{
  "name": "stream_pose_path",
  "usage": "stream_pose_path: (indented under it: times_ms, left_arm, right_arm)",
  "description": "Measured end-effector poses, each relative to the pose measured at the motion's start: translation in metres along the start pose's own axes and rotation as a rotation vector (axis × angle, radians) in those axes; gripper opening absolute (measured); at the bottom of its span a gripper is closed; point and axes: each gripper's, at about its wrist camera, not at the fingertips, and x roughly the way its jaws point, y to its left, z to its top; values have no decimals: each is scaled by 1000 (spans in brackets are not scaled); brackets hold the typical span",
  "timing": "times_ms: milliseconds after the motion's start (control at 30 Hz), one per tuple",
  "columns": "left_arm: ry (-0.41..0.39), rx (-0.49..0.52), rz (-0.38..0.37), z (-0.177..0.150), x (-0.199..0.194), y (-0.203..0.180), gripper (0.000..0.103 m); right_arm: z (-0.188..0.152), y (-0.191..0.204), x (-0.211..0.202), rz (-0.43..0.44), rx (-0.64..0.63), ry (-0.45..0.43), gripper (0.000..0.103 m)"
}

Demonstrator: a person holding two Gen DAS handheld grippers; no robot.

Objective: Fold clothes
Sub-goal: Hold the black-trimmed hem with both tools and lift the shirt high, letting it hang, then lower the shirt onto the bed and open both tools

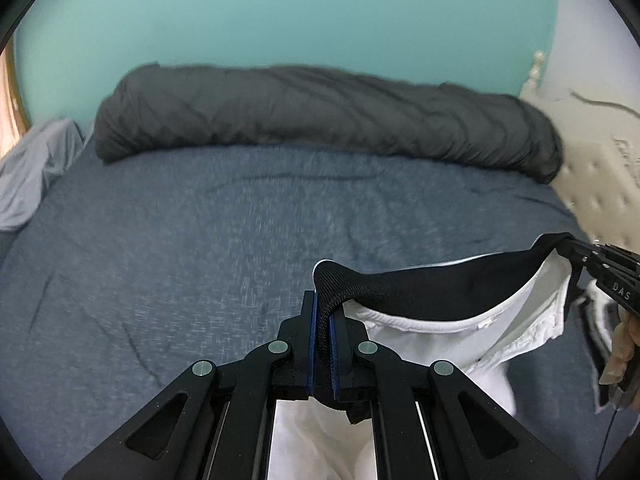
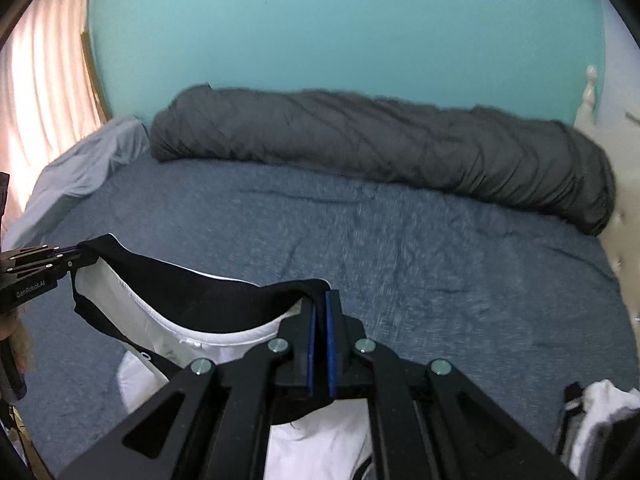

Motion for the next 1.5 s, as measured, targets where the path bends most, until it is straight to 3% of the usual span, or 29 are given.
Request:
stream_pose_path:
  times_ms: [433, 700, 833, 900, 933, 1000, 1033, 1167, 1300, 1500]
  left_arm:
    - [187, -38, 17, 3, 181, 29, 5]
    - [270, -68, -7, 1, 240, 38, 5]
    - [259, -89, -22, -2, 252, 40, 9]
    - [249, -121, -47, -3, 251, 44, 22]
    - [243, -136, -57, -3, 250, 46, 38]
    - [233, -141, -77, -2, 242, 48, 43]
    - [227, -140, -81, -1, 238, 49, 43]
    - [150, -182, -116, 4, 199, 59, 46]
    - [85, -141, -120, -7, 144, 65, 49]
    - [87, -69, -98, -73, 76, 66, 50]
  right_arm:
    - [-14, -55, 175, -8, 55, 200, 4]
    - [-24, -73, 241, -4, 51, 315, 4]
    - [-27, -81, 264, 23, 92, 363, 5]
    - [-27, -83, 268, 23, 112, 357, 16]
    - [-26, -84, 265, 39, 121, 344, 22]
    - [-24, -86, 258, 71, 139, 320, 59]
    - [-23, -85, 256, 83, 140, 329, 64]
    - [-17, -84, 226, 103, 127, 249, 64]
    - [-21, -89, 172, 114, 199, 122, 64]
    - [-66, -85, 102, 183, 290, 67, 64]
